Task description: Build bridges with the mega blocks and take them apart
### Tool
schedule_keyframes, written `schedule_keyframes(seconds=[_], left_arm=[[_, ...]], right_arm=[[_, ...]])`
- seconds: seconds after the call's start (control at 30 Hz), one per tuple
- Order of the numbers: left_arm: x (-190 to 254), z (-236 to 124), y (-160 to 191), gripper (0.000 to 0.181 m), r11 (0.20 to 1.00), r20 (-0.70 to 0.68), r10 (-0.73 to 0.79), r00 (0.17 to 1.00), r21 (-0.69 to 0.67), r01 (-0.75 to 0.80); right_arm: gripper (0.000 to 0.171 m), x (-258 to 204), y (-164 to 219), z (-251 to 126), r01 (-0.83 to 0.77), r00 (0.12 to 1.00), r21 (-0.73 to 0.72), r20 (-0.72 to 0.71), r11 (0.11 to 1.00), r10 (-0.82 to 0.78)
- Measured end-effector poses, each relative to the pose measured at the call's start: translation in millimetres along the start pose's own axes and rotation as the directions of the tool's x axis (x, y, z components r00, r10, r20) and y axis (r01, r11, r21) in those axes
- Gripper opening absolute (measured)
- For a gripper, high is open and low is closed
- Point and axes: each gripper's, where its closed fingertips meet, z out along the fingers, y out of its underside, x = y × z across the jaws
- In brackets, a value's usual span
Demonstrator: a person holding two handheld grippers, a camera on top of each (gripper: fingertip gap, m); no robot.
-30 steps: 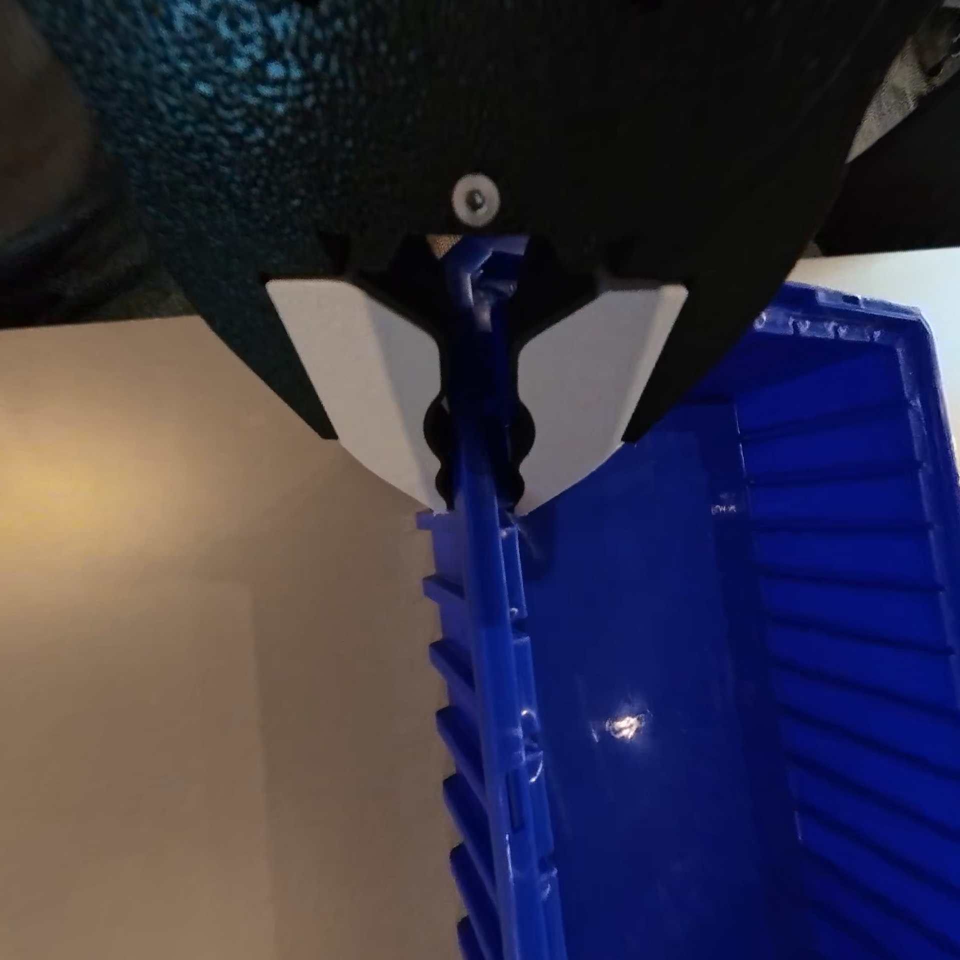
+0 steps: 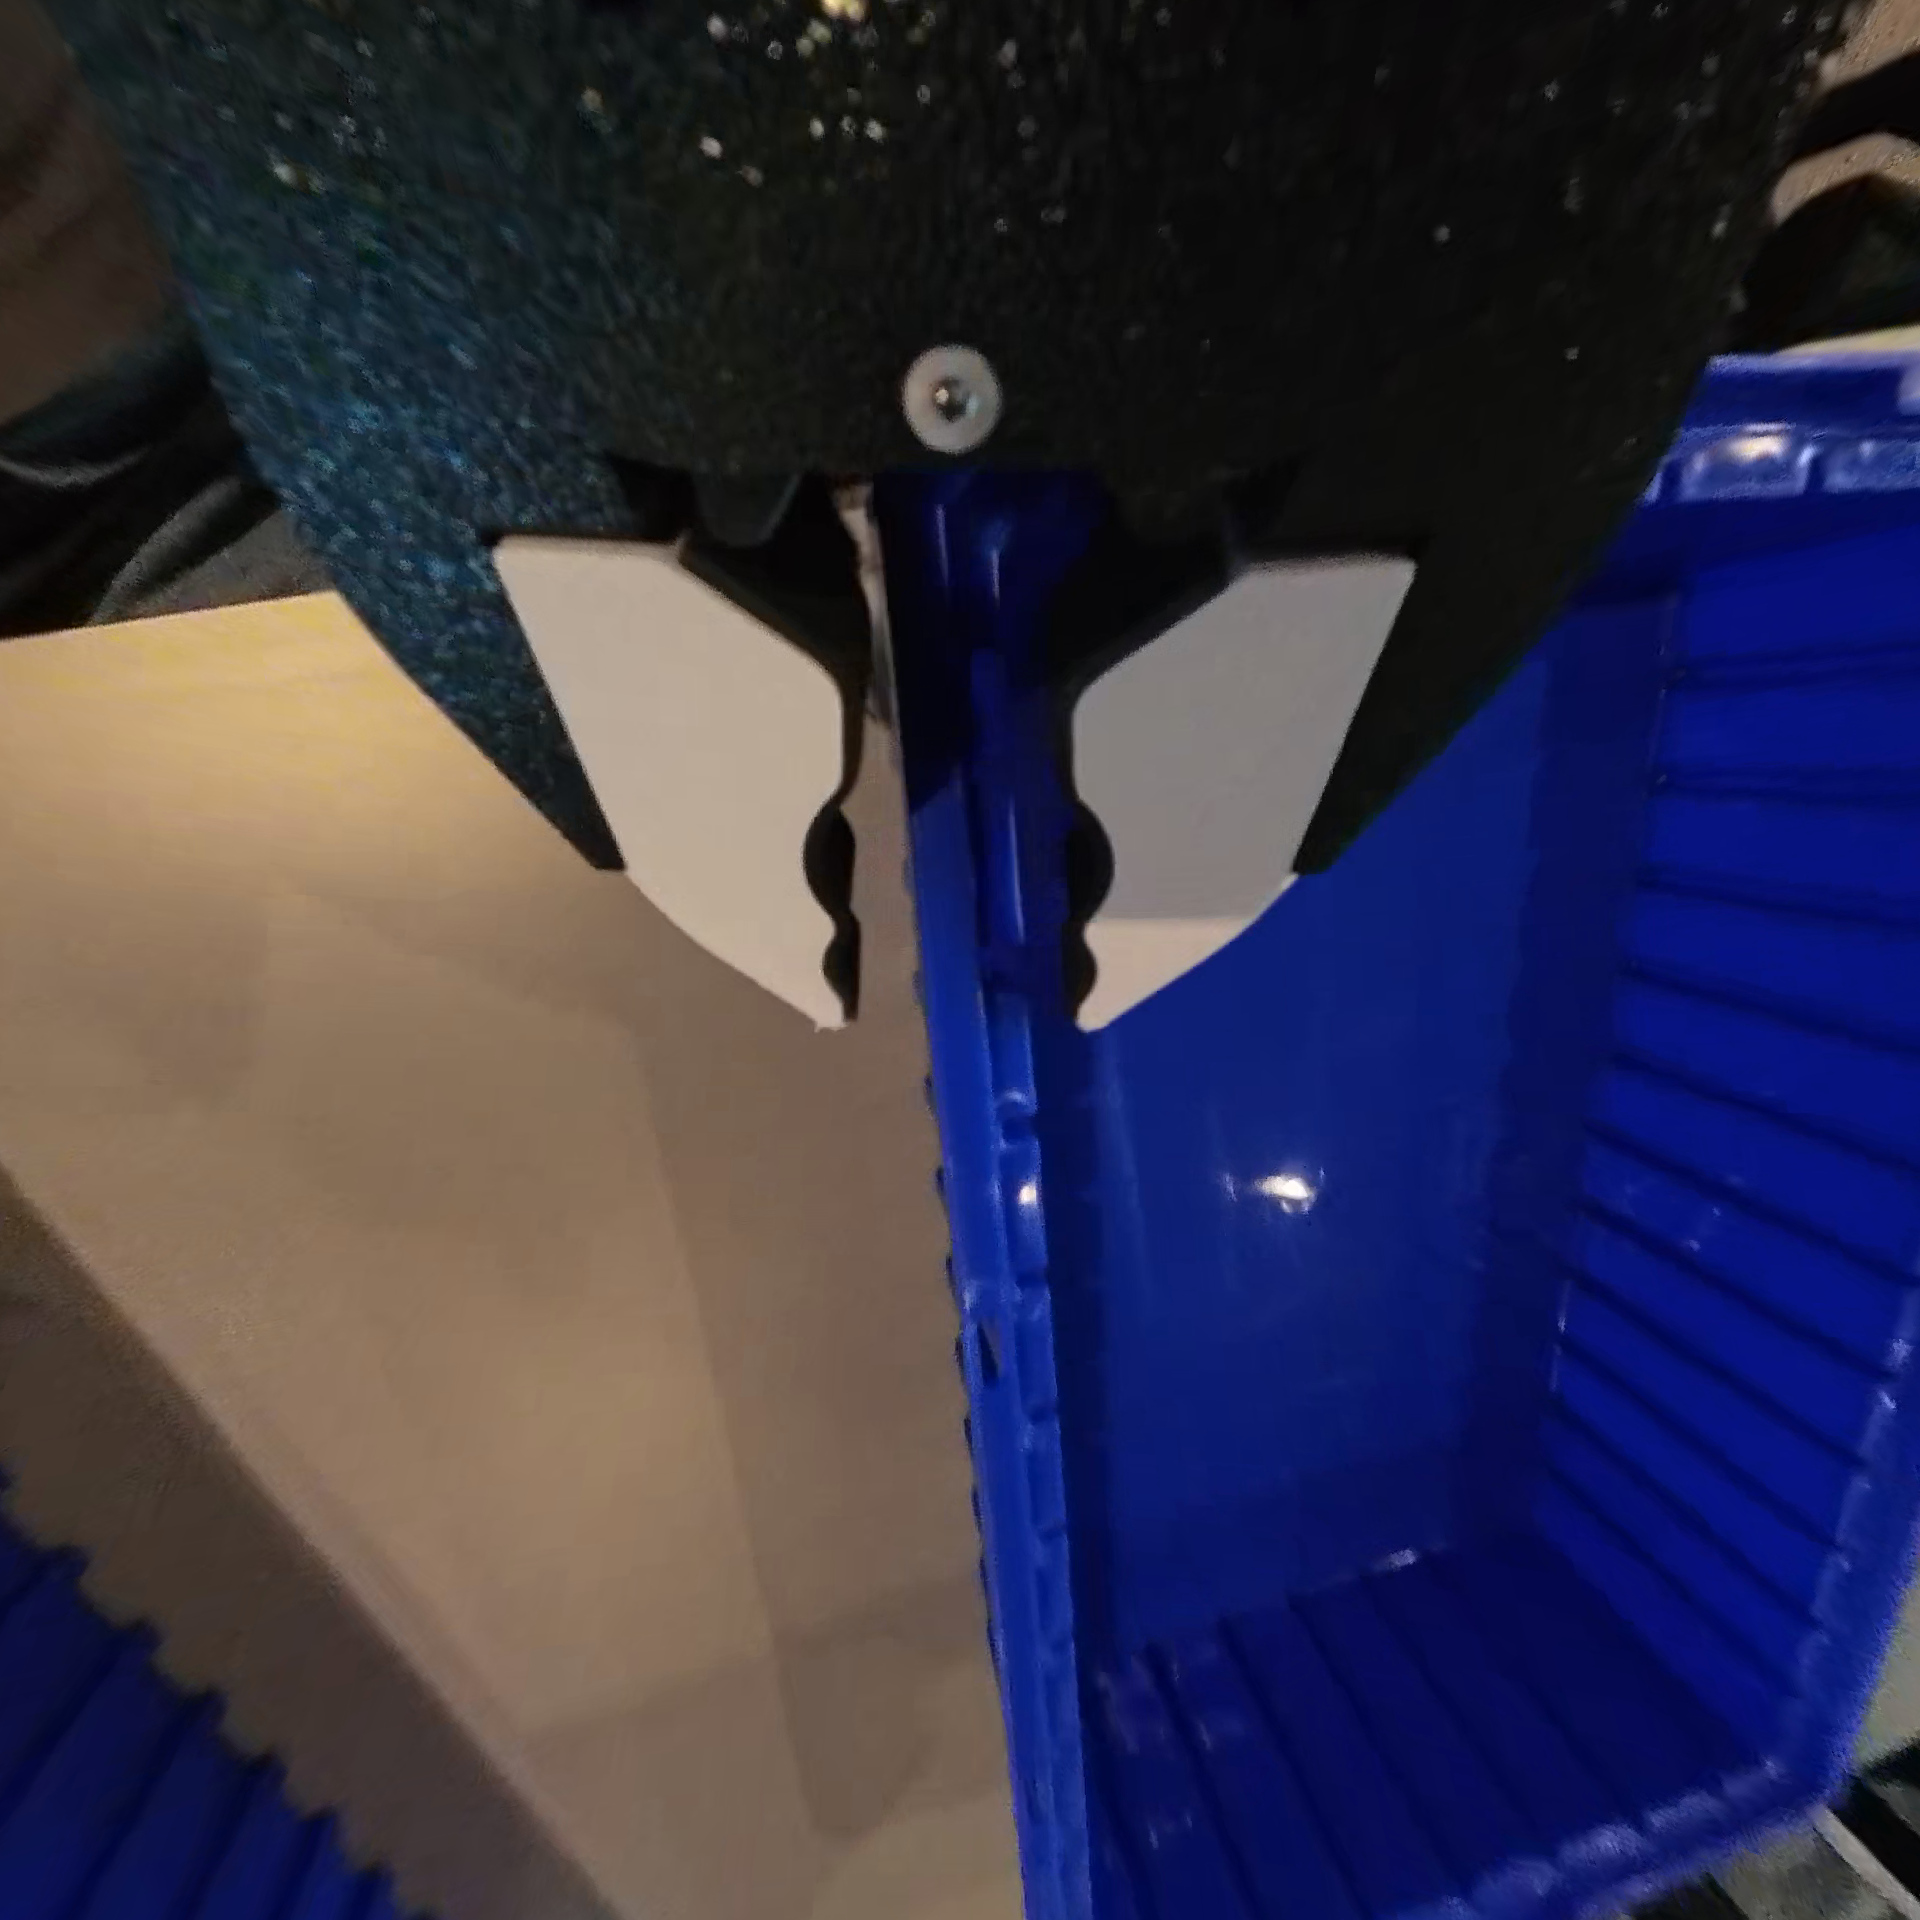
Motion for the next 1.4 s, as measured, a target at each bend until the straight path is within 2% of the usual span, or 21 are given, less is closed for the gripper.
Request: schedule_keyframes(seconds=[0.03,0.07,0.1,0.17,0.2,0.27,0.33,0.37,0.4,0.47,0.6,0.73,0.87,0.97,1.0,1.07,1.13,1.2,1.3,1.4], left_arm=[[-1,-3,-5,0.039,1.0,0.006,0.002,1.0,0.022,-0.002],[-2,-5,-9,0.041,0.999,0.014,0.003,1.0,0.034,-0.004],[-4,-6,-12,0.044,0.999,0.022,0.005,1.0,0.042,-0.006],[-7,-8,-18,0.047,0.998,0.029,0.005,1.0,0.064,-0.007],[-8,-8,-20,0.048,0.997,0.032,0.004,0.999,0.072,-0.006],[-11,-9,-25,0.05,0.997,0.037,-0.001,0.999,0.083,-0.002],[-16,-12,-28,0.053,0.995,0.045,-0.01,0.999,0.096,0.006],[-19,-14,-29,0.053,0.994,0.049,-0.015,0.999,0.105,0.009],[-22,-16,-30,0.053,0.993,0.056,-0.017,0.998,0.117,0.011],[-31,-22,-32,0.047,0.988,0.09,-0.013,0.996,0.156,-0.001],[-53,-33,-30,0.04,0.979,0.166,-0.025,0.986,0.202,-0.01],[-72,-37,-21,0.041,0.977,0.194,-0.081,0.978,0.21,0.039],[-86,-38,-10,0.043,0.977,0.222,-0.119,0.968,0.197,0.075],[-98,-45,-4,0.045,0.978,0.26,-0.126,0.957,0.193,0.076],[-103,-49,-1,0.045,0.978,0.274,-0.129,0.953,0.195,0.076],[-115,-59,4,0.047,0.975,0.296,-0.141,0.945,0.206,0.081],[-126,-68,9,0.049,0.972,0.302,-0.155,0.941,0.217,0.09],[-133,-72,10,0.052,0.969,0.286,-0.171,0.943,0.221,0.109],[-137,-69,6,0.06,0.963,0.24,-0.197,0.951,0.232,0.141],[-147,-65,14,0.072,0.966,0.27,-0.214,0.939,0.198,0.164]], right_arm=[[0.058,46,1,-10,0.003,0.988,0.005,-0.152,1.0,-0.002],[0.057,86,7,-15,-0.037,0.972,-0.004,-0.234,0.999,0.035],[0.061,112,17,-13,-0.122,0.969,-0.03,-0.218,0.992,0.112],[0.073,140,40,6,-0.308,0.949,-0.116,-0.1,0.944,0.298],[0.076,152,52,17,-0.363,0.932,-0.163,-0.084,0.917,0.354],[0.078,170,76,35,-0.376,0.926,-0.266,-0.12,0.888,0.357],[0.072,166,89,49,-0.408,0.91,-0.339,-0.072,0.848,0.409],[0.061,160,91,54,-0.434,0.891,-0.361,-0.033,0.826,0.454],[0.04,155,92,56,-0.453,0.874,-0.371,-0.005,0.81,0.486],[0.024,159,97,56,-0.449,0.884,-0.384,-0.059,0.807,0.464],[0.024,132,94,54,-0.446,0.88,-0.399,-0.035,0.801,0.473],[0.025,89,78,65,-0.477,0.861,-0.358,-0.007,0.803,0.508],[0.029,47,50,87,-0.51,0.839,-0.275,0.049,0.815,0.541],[0.037,24,29,105,-0.452,0.872,-0.219,0.096,0.865,0.48],[0.04,27,20,105,-0.411,0.902,-0.18,0.062,0.894,0.427],[0.046,33,-23,93,-0.289,0.957,-0.008,0.03,0.957,0.289],[0.059,10,-83,81,-0.13,0.983,0.149,0.145,0.98,0.108],[0.064,-28,-127,90,0.04,0.956,0.172,0.279,0.984,-0.087],[0.074,-76,-176,145,0.253,0.869,0.095,0.414,0.963,-0.269],[0.08,-99,-216,223,0.376,0.826,0.022,0.444,0.926,-0.346]])
